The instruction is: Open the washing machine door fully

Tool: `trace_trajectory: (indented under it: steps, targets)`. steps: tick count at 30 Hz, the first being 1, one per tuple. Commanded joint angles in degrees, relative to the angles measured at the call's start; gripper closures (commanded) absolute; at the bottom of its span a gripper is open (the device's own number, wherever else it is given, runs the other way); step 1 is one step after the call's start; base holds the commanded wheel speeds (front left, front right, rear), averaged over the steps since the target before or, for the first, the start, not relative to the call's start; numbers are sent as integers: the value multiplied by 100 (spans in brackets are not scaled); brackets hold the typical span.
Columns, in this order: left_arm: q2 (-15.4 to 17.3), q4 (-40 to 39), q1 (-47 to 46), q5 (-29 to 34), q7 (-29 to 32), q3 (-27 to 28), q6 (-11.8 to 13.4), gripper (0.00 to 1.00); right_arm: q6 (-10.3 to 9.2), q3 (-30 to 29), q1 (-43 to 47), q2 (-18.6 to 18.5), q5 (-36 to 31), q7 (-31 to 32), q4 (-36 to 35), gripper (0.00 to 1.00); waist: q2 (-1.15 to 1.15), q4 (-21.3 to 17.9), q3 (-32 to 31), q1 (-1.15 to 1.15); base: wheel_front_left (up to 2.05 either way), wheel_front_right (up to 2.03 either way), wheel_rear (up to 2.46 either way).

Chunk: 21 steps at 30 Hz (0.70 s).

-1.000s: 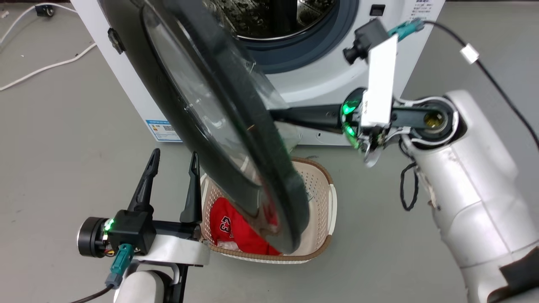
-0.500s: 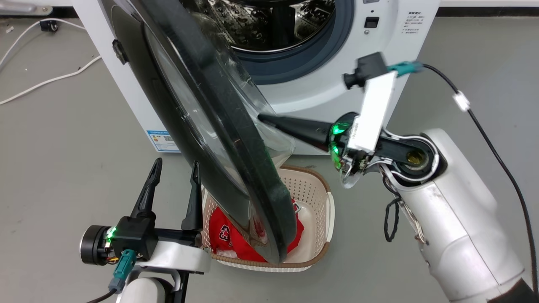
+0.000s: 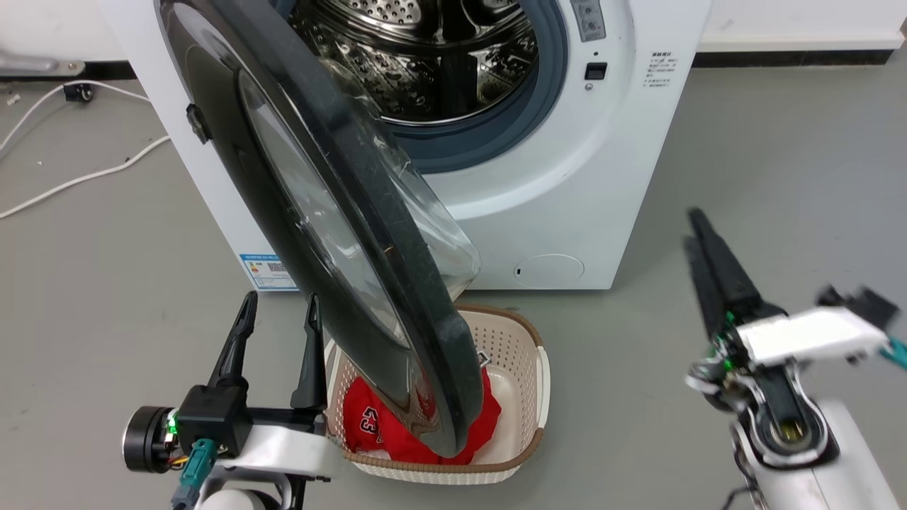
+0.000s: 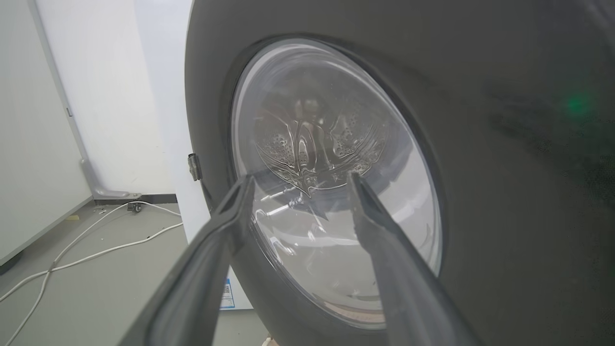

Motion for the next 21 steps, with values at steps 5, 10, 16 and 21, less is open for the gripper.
trace_trajectory:
  steps: [5,10,16,21]
  targets:
    - [-3,-9,177,-16,-13,52,23,0,14,-250,761,-121,-837,-1069,-282,0,0,-4,-144,1,0,0,0]
    - [-3,-45,241,-21,-13,88,30,0,14,-585,1198,-168,-2444,-1625,-454,0,0,-32,-178,1,0,0,0]
    - [-3,-61,211,-9,-13,130,38,0,13,-1404,1404,115,-5135,-1665,-1331,0,0,-49,-152,1,0,0,0]
    - [-3,-64,184,24,-13,179,21,0,7,-1386,1571,222,-6760,-1666,-2167,0,0,-61,-170,1,0,0,0]
